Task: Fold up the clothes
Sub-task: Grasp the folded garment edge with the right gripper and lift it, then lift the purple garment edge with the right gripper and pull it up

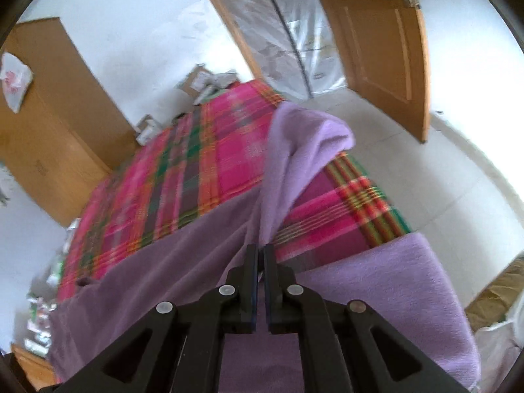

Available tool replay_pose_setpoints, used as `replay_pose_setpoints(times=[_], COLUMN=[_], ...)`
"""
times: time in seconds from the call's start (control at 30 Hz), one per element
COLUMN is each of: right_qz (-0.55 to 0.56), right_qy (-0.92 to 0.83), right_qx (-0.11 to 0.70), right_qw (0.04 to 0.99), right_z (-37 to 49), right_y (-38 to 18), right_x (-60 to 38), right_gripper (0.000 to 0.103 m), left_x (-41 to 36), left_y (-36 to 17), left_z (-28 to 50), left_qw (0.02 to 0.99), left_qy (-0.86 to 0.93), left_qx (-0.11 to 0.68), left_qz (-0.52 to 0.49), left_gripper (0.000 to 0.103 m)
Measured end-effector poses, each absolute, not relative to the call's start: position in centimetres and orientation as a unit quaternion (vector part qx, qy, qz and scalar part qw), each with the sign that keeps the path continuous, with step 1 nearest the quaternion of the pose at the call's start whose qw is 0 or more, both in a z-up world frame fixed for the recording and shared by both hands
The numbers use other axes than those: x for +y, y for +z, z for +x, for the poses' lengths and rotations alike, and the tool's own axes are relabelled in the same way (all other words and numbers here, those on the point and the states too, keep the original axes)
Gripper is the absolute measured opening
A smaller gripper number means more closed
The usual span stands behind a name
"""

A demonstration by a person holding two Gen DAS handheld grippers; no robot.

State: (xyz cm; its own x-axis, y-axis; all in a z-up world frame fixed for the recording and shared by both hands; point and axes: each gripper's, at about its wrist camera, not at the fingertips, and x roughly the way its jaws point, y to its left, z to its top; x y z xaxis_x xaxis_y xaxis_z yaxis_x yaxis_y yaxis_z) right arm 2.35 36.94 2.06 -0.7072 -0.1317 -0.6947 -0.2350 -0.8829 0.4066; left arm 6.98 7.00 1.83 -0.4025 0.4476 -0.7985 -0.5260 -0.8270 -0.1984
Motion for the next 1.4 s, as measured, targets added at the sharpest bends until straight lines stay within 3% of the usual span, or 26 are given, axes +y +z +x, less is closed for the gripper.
replay_pose_setpoints(times=[0.07,0.13,0.37,0.47,0.5,0.53,0.63,0.77,0.83,0.9,1.4], right_qz=[-0.378,-0.378,-0.402,-0.401,-0.401,-0.401,-0.397,-0.375,-0.362,-0.349,-0.258], right_qy=[0.892,0.892,0.877,0.874,0.873,0.872,0.874,0.888,0.895,0.902,0.944], right_qx=[0.246,0.250,0.262,0.275,0.279,0.281,0.280,0.267,0.260,0.253,0.201], right_qw=[0.015,0.014,0.008,0.014,0.014,0.014,0.009,0.006,0.006,0.008,0.043], right_z=[2.3,2.2,1.2,0.9,0.9,0.8,0.9,1.8,2.4,3.1,11.0], right_y=[2.0,1.9,0.7,0.4,0.3,0.2,0.3,1.6,2.4,3.2,8.3], right_x=[36.8,36.7,36.4,36.4,36.4,36.4,36.3,36.1,36.0,36.0,35.0], right_gripper=[0.021,0.030,0.031,0.028,0.022,0.010,0.005,0.004,0.004,0.004,0.004], left_x=[7.8,8.4,10.1,10.3,10.3,10.3,10.2,10.1,10.0,9.7,8.3], left_y=[1.8,1.8,1.6,1.6,1.6,1.6,1.6,1.7,1.7,1.9,6.0], left_z=[7.0,7.0,7.1,6.8,6.7,6.6,6.5,6.3,6.0,5.8,9.1], left_qw=[0.281,0.270,0.262,0.257,0.256,0.256,0.255,0.251,0.244,0.247,0.280], left_qy=[0.841,0.846,0.852,0.853,0.853,0.853,0.853,0.854,0.857,0.858,0.883], left_qx=[0.058,0.073,0.113,0.109,0.107,0.105,0.094,0.085,0.086,0.070,0.031], left_qz=[-0.459,-0.454,-0.440,-0.441,-0.442,-0.442,-0.445,-0.447,-0.445,-0.445,-0.375], left_gripper=[0.034,0.034,0.035,0.035,0.035,0.035,0.034,0.030,0.017,0.011,0.010])
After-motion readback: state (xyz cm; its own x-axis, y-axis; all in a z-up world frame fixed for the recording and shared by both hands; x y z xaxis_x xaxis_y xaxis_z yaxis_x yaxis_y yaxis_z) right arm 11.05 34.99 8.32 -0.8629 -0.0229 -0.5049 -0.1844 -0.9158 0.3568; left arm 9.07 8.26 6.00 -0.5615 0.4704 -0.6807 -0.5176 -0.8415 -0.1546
